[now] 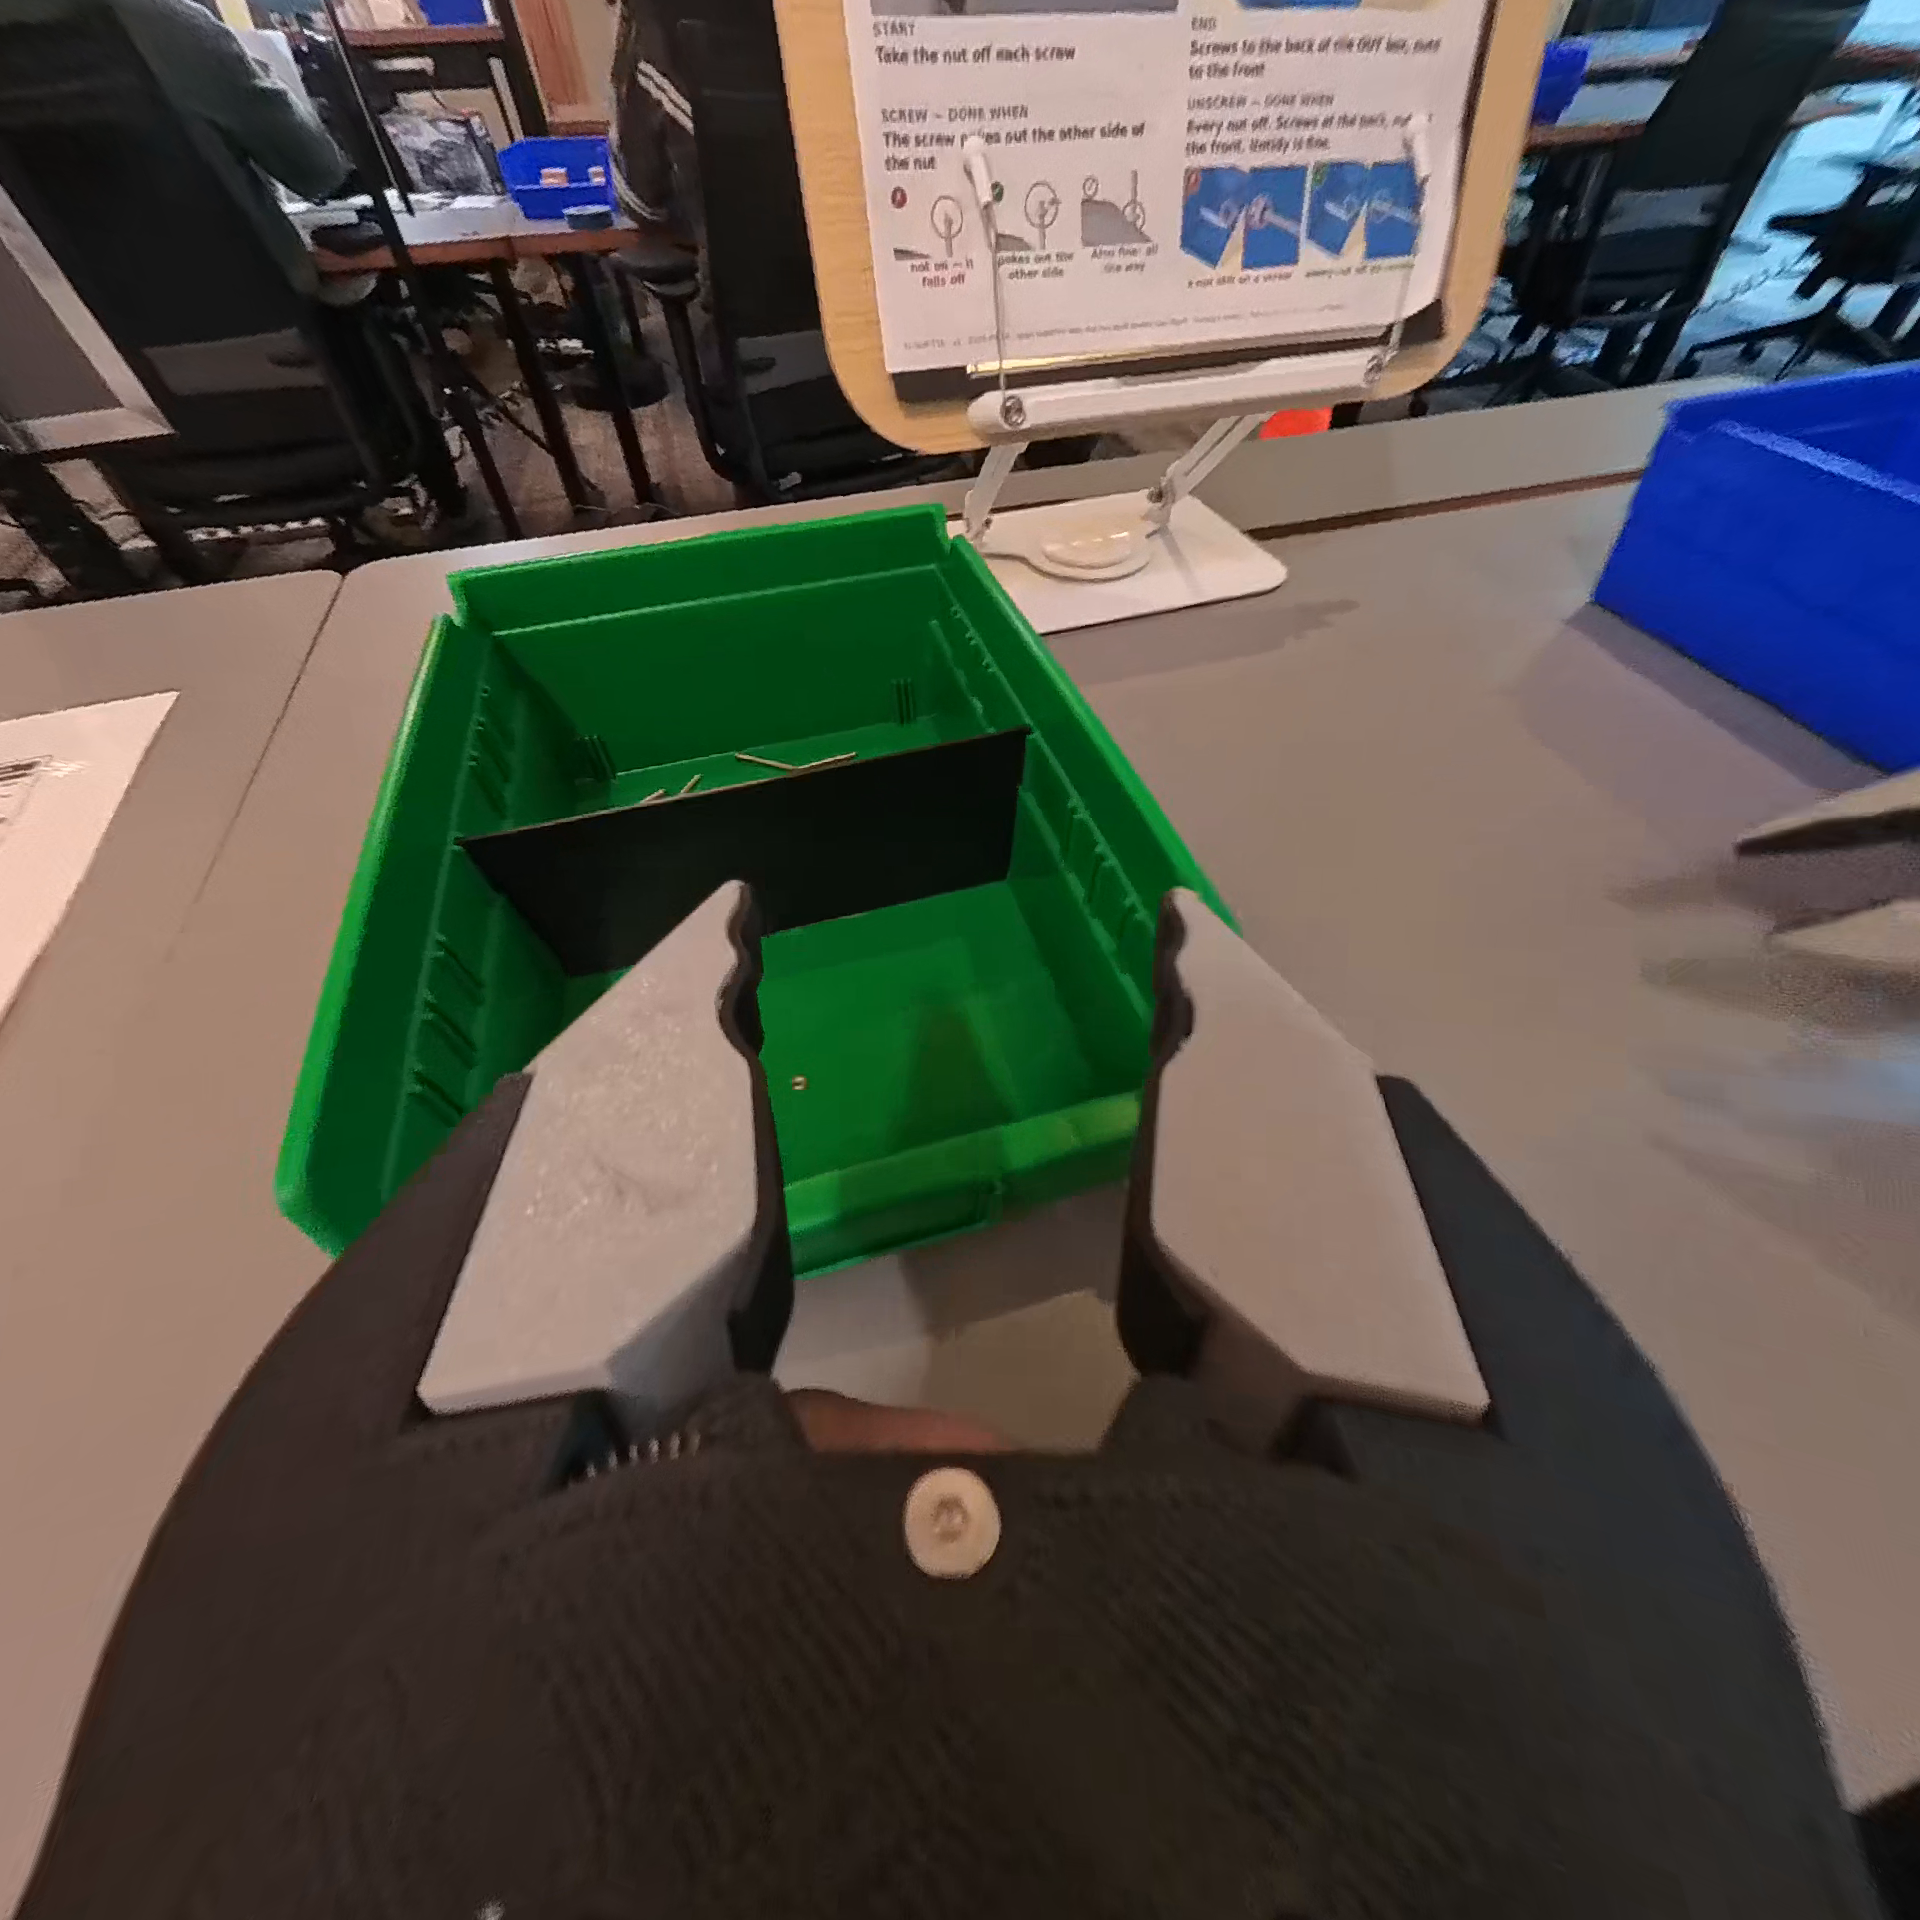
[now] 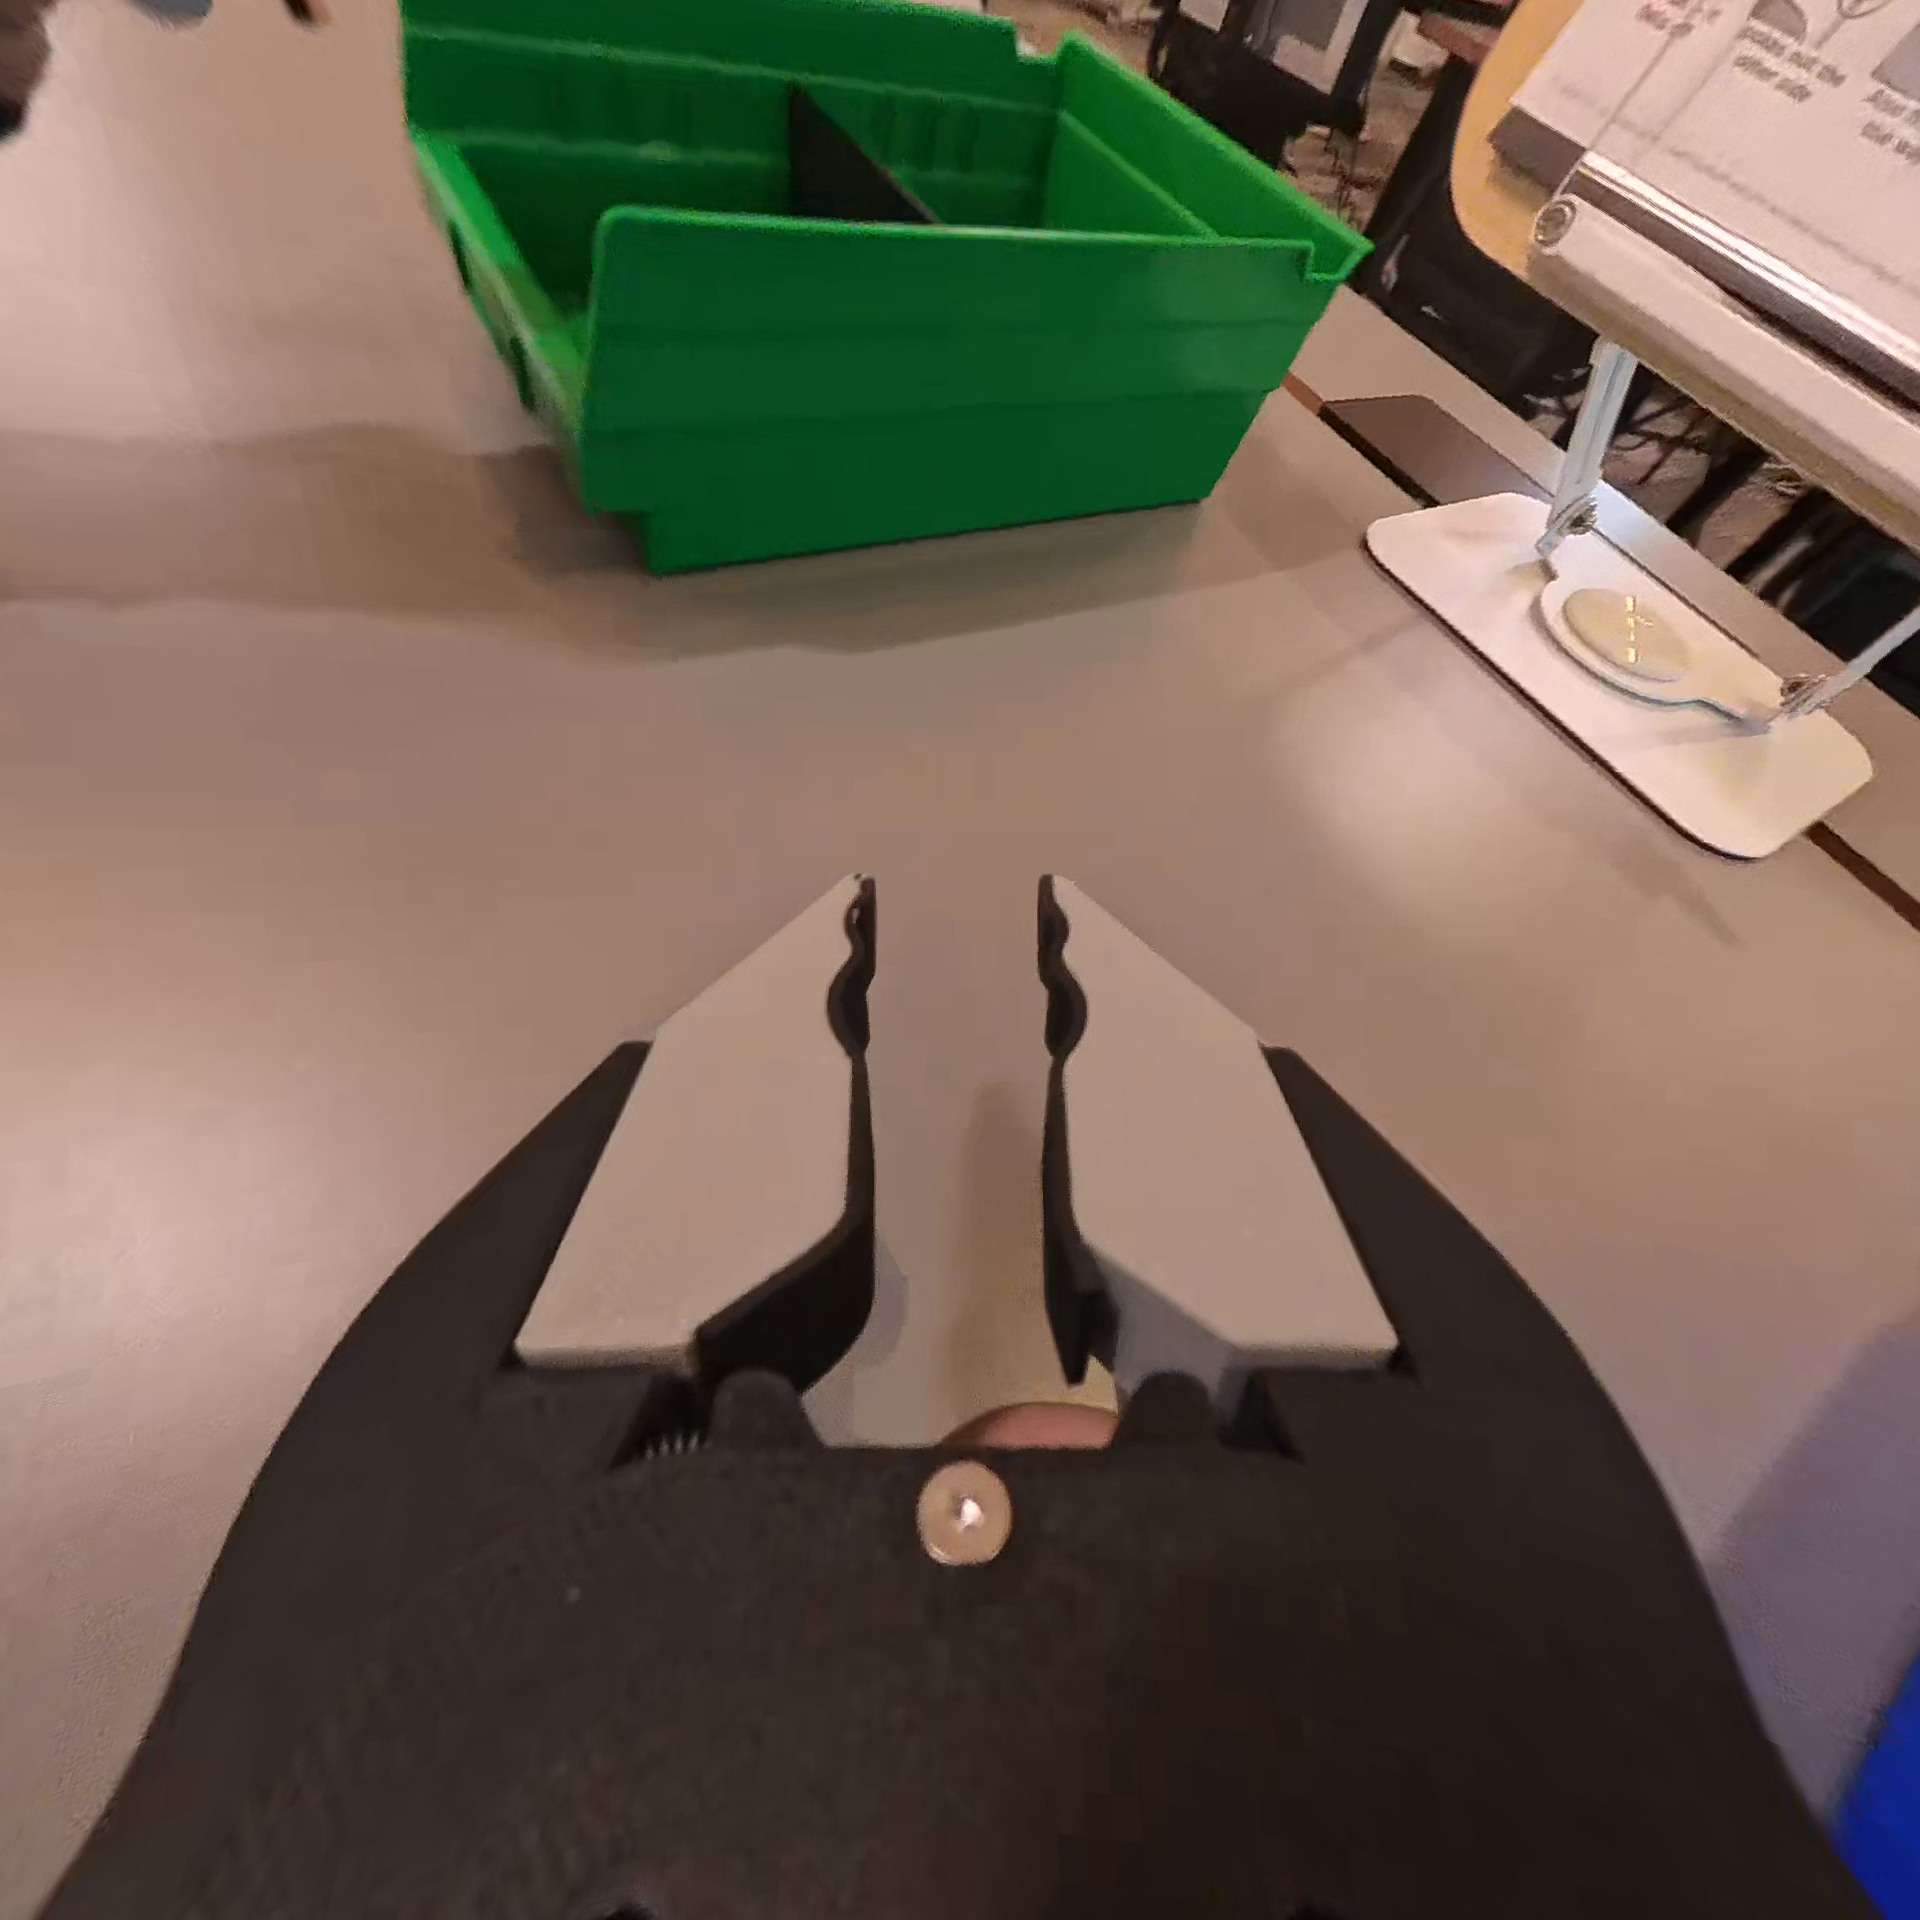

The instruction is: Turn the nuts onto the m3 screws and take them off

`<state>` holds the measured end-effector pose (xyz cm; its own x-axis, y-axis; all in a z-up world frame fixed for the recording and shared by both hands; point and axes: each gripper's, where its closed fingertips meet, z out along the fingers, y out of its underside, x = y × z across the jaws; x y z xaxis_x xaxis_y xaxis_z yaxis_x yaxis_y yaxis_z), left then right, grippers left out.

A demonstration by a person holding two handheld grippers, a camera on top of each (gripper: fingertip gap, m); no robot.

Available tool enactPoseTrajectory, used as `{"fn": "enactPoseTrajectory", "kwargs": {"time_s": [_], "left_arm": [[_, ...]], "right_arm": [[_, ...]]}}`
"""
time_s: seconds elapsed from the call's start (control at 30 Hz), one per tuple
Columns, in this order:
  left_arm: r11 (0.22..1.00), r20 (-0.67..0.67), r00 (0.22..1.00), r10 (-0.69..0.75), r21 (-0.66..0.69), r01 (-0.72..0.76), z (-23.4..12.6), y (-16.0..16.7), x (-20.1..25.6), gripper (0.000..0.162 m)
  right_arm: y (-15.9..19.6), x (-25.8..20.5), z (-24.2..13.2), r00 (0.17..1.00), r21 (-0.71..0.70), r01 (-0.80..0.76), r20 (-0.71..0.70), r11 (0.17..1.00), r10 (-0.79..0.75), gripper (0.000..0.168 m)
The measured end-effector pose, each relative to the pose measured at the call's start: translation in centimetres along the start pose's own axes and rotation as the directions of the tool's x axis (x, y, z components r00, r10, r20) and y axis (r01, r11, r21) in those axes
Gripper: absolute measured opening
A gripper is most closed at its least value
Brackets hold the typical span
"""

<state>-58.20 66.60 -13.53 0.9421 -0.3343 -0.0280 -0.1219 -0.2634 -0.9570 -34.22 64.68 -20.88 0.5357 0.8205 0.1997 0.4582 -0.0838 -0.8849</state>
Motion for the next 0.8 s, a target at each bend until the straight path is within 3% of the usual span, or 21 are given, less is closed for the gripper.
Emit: {"fn": "enactPoseTrajectory", "kwargs": {"time_s": [0.2,0.4,0.6,0.73,0.8], "left_arm": [[0.981,-0.022,0.987,0.157,-0.112,-0.159,3.7,-1.6,-3.2,0.074],[0.927,-0.14,0.953,0.267,-0.231,-0.294,12.3,-3.4,-6.4,0.07],[0.737,-0.262,0.909,0.323,-0.534,-0.415,20.7,0.8,-8.0,0.063],[0.576,-0.362,0.846,0.392,-0.621,-0.532,23.3,3.6,-8.8,0.063],[0.556,-0.43,0.84,0.332,-0.63,-0.542,23.7,4.9,-7.9,0.063]], "right_arm": [[1.5,2.0,2.8,0.986,-0.003,-0.14,0.09,0.99,0.14,0.034],[0.5,0.8,1.8,0.957,0.058,-0.226,0.199,0.972,0.211,0.032],[0.5,-0.2,1.7,0.951,0.051,-0.201,0.251,0.978,0.182,0.032],[0.7,-0.2,1.2,0.951,0.053,-0.191,0.258,0.98,0.171,0.031],[0.8,-0.3,1.0,0.948,0.051,-0.199,0.264,0.979,0.179,0.03]]}}
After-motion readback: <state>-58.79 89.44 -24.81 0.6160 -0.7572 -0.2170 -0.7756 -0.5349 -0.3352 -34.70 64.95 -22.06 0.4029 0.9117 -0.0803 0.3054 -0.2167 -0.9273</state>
